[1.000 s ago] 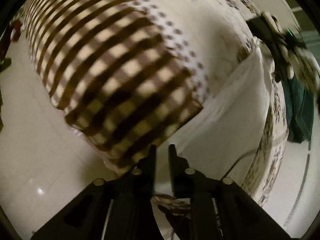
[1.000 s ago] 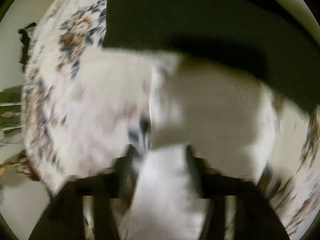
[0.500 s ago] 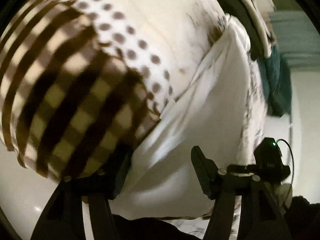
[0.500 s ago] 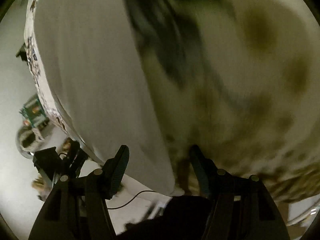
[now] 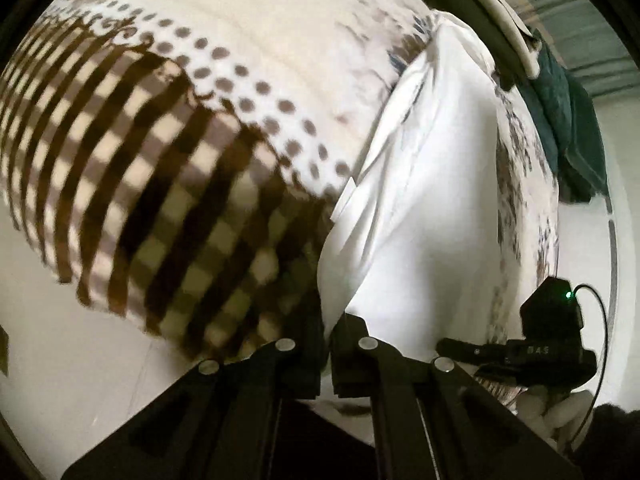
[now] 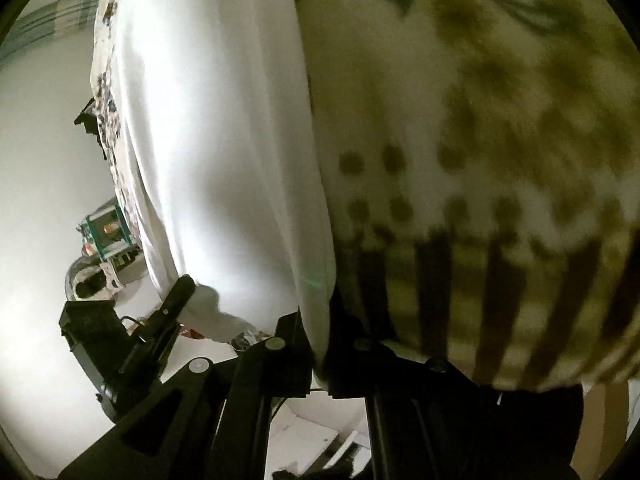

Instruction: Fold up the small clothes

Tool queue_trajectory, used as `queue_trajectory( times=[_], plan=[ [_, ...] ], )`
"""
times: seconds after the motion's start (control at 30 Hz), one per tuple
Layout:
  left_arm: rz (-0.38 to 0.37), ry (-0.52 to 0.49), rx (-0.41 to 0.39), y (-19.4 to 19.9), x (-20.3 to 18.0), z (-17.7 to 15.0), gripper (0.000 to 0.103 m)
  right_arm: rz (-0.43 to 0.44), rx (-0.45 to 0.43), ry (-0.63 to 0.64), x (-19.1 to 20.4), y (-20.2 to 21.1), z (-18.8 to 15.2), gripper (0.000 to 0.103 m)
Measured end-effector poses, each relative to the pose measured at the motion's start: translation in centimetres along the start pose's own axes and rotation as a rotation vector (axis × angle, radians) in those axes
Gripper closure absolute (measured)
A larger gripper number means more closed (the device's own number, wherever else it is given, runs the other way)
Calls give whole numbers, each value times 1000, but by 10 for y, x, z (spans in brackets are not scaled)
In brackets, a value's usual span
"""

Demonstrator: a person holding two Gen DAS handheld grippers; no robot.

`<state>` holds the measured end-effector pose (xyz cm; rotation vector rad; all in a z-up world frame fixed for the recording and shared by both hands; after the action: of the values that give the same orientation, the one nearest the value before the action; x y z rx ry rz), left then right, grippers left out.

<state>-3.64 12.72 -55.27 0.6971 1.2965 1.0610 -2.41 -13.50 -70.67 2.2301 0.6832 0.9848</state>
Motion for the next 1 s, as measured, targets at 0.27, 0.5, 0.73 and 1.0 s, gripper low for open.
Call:
queue_trajectory(
  times=[0.27, 0.5, 0.73, 1.0],
  plan=[
    [11, 61, 110, 2, 4, -27, 97, -76, 39, 11, -29, 3, -36, 88],
    [88, 117, 16, 58, 7, 16, 51, -15, -92, 15, -19, 103, -6, 36],
    [-38, 9, -182, 36, -20, 172, 41, 119, -405, 57, 56, 212, 106, 47],
    [-82, -237, -163, -74, -74, 344, 41, -3, -506, 299, 223, 196, 259, 76]
  ],
)
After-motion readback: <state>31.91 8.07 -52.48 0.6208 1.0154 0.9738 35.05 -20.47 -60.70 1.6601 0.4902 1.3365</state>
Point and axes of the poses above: each gripper's, at about its wrist camera, not at the fingertips, and y roughly against the way its jaws point, x to its left, z to its top, the point moved 2 cm from there along -y, roughly the way its jaws point, and after that the axes turned 15 degrees about -y, right-handed, at the moved point
